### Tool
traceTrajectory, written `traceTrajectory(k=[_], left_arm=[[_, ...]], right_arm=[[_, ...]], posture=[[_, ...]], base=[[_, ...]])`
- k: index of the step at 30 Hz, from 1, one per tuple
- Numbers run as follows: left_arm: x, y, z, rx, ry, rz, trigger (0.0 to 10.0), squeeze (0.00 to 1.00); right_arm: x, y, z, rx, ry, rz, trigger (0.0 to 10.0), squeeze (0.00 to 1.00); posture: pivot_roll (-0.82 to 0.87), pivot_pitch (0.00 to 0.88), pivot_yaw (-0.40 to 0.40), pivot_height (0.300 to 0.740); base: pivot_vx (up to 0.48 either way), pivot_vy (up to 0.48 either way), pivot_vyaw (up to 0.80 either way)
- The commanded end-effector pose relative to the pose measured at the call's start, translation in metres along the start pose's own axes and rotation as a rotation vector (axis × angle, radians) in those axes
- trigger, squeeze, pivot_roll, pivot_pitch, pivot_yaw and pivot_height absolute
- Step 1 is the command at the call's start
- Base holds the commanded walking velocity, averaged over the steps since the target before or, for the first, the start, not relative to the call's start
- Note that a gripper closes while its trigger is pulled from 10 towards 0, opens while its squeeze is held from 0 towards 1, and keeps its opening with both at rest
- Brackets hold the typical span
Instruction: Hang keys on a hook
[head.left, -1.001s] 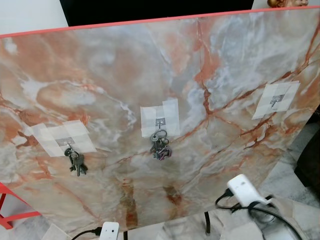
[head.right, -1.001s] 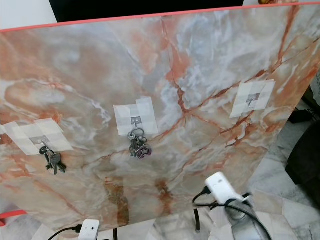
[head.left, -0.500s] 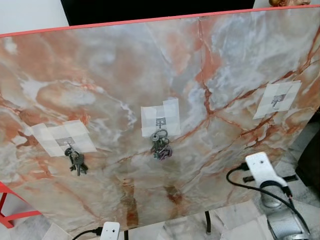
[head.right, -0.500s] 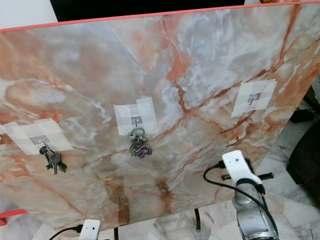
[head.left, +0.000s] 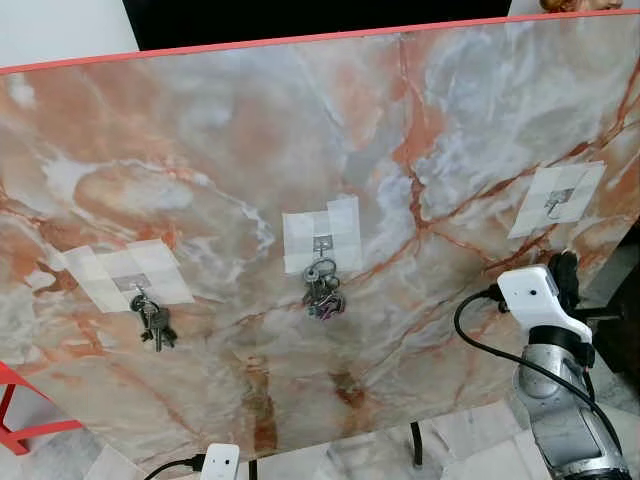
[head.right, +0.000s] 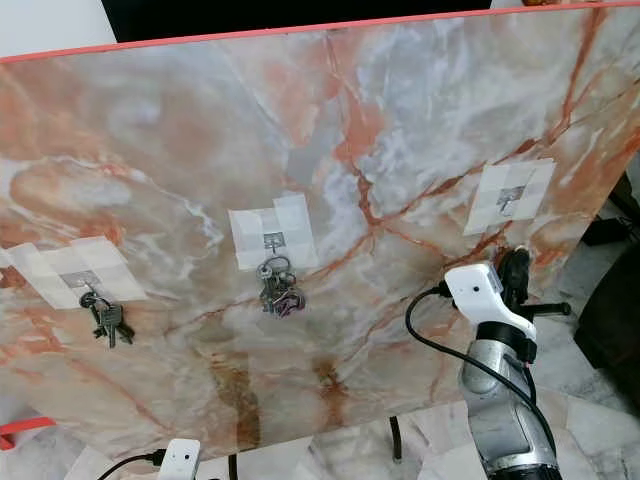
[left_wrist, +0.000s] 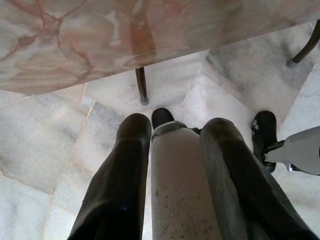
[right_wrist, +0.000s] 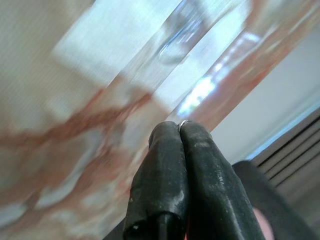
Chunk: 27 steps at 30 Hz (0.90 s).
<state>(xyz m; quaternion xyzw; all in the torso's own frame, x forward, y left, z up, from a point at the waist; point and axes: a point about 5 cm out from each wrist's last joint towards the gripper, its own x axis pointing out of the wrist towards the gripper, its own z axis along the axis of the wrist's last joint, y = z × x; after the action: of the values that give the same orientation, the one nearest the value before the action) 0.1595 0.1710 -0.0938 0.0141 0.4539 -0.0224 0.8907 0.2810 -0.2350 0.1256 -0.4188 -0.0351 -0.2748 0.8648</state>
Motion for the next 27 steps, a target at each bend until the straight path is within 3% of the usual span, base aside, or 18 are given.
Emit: traceTrajectory(k=[1, 11, 18, 27], left_arm=[[-0.001, 0.000, -0.003, 0.023, 0.007, -0.004, 10.0, 0.00], [-0.001, 0.000, -0.003, 0.028, 0.007, -0.006, 10.0, 0.00], [-0.001, 0.000, -0.003, 0.027, 0.005, -0.004, 10.0, 0.00], [-0.001, 0.000, -0.003, 0.027, 0.005, -0.004, 10.0, 0.00]], right_arm=[[0.001, -0.004, 0.014, 0.011, -0.069, -0.045, 10.0, 0.00], [-0.006, -0.009, 0.021, 0.049, -0.094, -0.129, 10.0, 0.00], [-0.007, 0.006, 0.016, 0.076, -0.048, -0.026, 10.0, 0.00], [-0.002, 0.008, 0.015, 0.112, -0.068, 0.033, 10.0, 0.00]], posture=[[-0.11, 0.007, 0.018, 0.740], [-0.12, 0.000, 0.020, 0.740], [-0.11, 0.004, 0.020, 0.740], [-0.11, 0.010, 0.020, 0.740]], base=[[0.000, 0.000, 0.00], [0.000, 0.000, 0.00], [0.000, 0.000, 0.00], [0.000, 0.000, 0.00]])
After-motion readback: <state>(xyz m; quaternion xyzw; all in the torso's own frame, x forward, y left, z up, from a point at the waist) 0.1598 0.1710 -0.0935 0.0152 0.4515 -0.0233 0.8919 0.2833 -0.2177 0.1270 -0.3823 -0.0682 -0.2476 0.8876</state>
